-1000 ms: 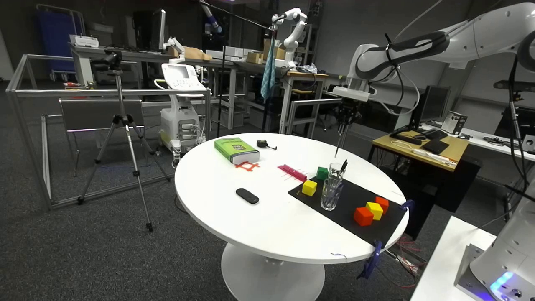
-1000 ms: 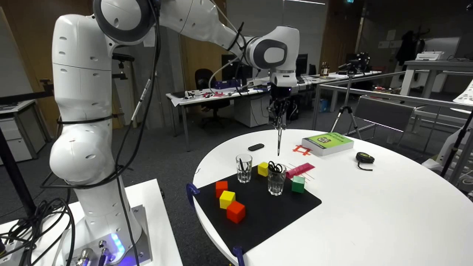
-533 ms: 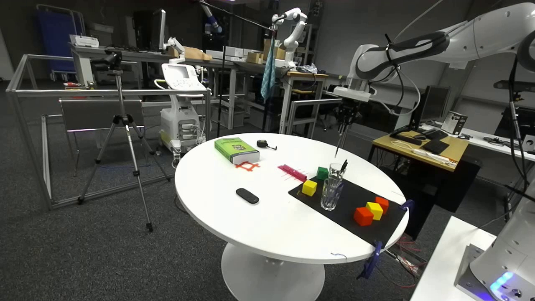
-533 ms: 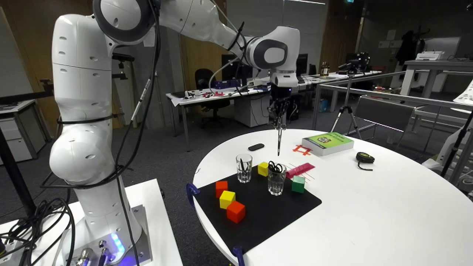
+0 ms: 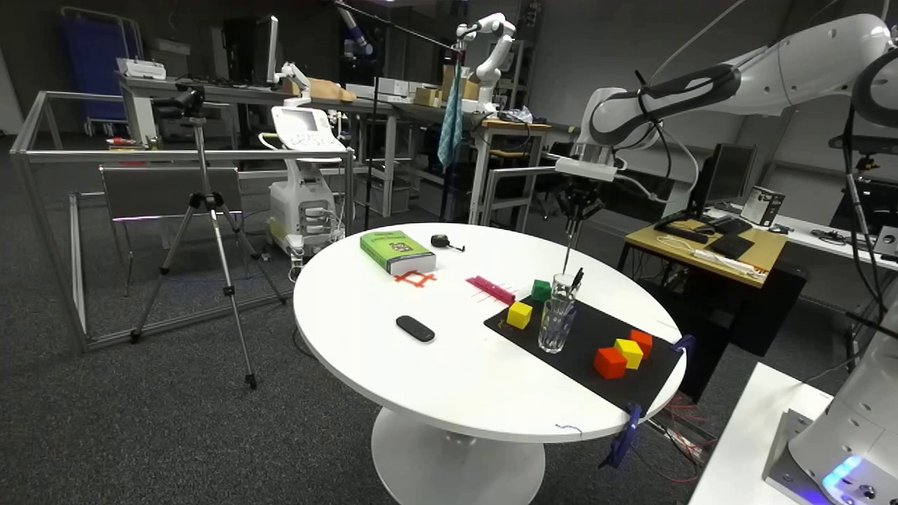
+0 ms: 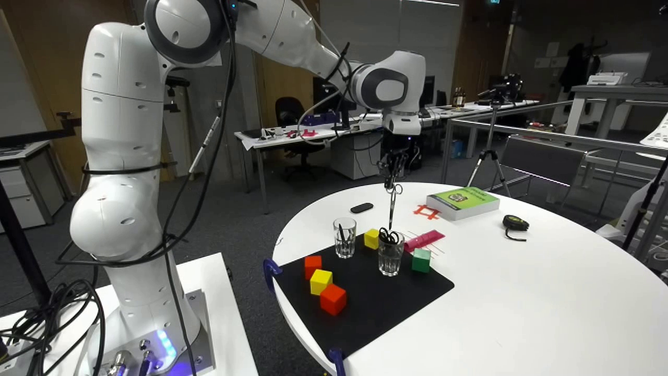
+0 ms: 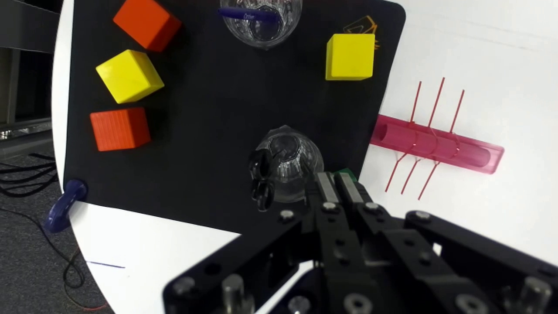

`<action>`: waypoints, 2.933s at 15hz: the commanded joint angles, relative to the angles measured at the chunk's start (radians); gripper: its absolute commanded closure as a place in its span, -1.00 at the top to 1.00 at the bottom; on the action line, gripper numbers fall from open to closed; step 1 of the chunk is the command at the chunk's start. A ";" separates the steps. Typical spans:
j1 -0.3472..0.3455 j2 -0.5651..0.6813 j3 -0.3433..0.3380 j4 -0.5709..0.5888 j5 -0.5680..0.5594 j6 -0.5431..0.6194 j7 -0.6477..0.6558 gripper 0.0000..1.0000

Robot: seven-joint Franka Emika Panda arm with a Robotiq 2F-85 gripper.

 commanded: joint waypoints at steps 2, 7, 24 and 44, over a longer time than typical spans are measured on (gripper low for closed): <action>0.003 0.022 -0.008 0.014 -0.004 -0.001 -0.003 -0.97; 0.002 0.047 -0.010 0.021 -0.014 0.004 -0.016 -0.97; -0.010 0.143 -0.027 0.062 -0.004 0.009 -0.076 -0.97; -0.009 0.222 -0.031 0.102 -0.008 -0.011 -0.074 -0.97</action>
